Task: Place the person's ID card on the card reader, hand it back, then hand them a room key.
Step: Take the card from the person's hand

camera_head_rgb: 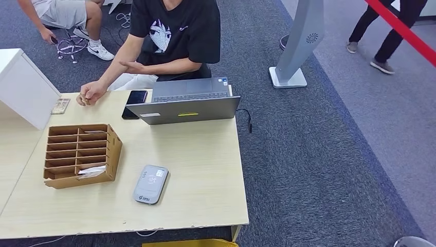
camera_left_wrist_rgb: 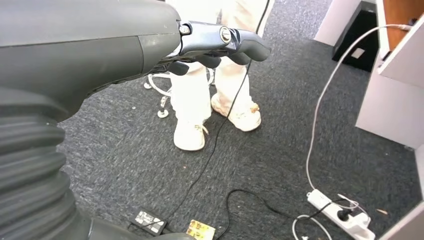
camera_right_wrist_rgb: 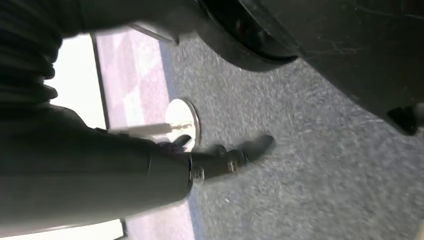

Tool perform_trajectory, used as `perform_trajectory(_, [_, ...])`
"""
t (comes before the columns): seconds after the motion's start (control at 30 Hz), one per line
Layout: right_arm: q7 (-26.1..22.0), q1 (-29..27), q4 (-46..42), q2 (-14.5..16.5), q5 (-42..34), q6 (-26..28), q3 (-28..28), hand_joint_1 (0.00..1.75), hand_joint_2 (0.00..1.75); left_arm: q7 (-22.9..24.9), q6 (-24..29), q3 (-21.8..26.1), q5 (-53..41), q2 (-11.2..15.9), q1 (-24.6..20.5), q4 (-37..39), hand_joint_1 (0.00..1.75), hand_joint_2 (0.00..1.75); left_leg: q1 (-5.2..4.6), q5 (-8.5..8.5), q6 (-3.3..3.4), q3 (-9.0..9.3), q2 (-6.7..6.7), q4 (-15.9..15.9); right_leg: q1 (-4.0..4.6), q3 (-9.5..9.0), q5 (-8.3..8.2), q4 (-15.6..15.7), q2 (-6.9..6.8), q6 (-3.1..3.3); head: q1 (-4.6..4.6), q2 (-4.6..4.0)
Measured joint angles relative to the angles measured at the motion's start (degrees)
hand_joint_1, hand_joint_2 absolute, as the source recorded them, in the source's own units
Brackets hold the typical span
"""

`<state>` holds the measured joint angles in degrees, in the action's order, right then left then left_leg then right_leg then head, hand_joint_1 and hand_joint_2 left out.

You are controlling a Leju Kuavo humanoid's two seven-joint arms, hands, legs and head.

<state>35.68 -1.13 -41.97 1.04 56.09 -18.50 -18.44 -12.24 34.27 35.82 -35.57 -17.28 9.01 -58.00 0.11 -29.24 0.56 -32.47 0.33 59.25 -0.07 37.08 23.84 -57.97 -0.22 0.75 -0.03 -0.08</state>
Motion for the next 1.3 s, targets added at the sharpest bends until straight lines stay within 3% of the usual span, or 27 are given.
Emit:
perform_trajectory(0.43, [-2.2, 3.2, 1.9, 0.1, 1.7, -1.8, 0.2, 0.00, 1.75, -5.9, 4.0, 0.0, 5.6, 0.0, 0.3, -7.2, 0.00, 1.75, 0.03, 0.04, 0.03, 0.03, -0.02, 0.0, 0.04, -0.02, -0.02, 0.0, 0.00, 0.03, 0.00, 0.01])
perform_trajectory(1.03, [-5.1, 3.2, 1.9, 0.5, 7.8, -1.8, 1.3, 0.00, 1.75, -15.5, 5.5, -0.7, 11.7, -0.2, 2.9, -42.2, 0.00, 1.75, 0.05, 0.04, 0.03, 0.03, -0.02, 0.0, 0.05, -0.03, -0.02, 0.0, -0.01, 0.03, 0.01, 0.01])
perform_trajectory(1.3, [-5.2, 3.2, 1.7, 0.8, 7.9, -1.8, 1.3, 0.00, 1.75, -15.7, 5.5, -1.1, 11.7, -0.2, 3.1, -48.0, 0.00, 1.75, 0.04, 0.04, 0.03, 0.04, -0.01, 0.0, 0.05, -0.03, -0.02, 0.0, -0.01, 0.03, -0.01, 0.00])
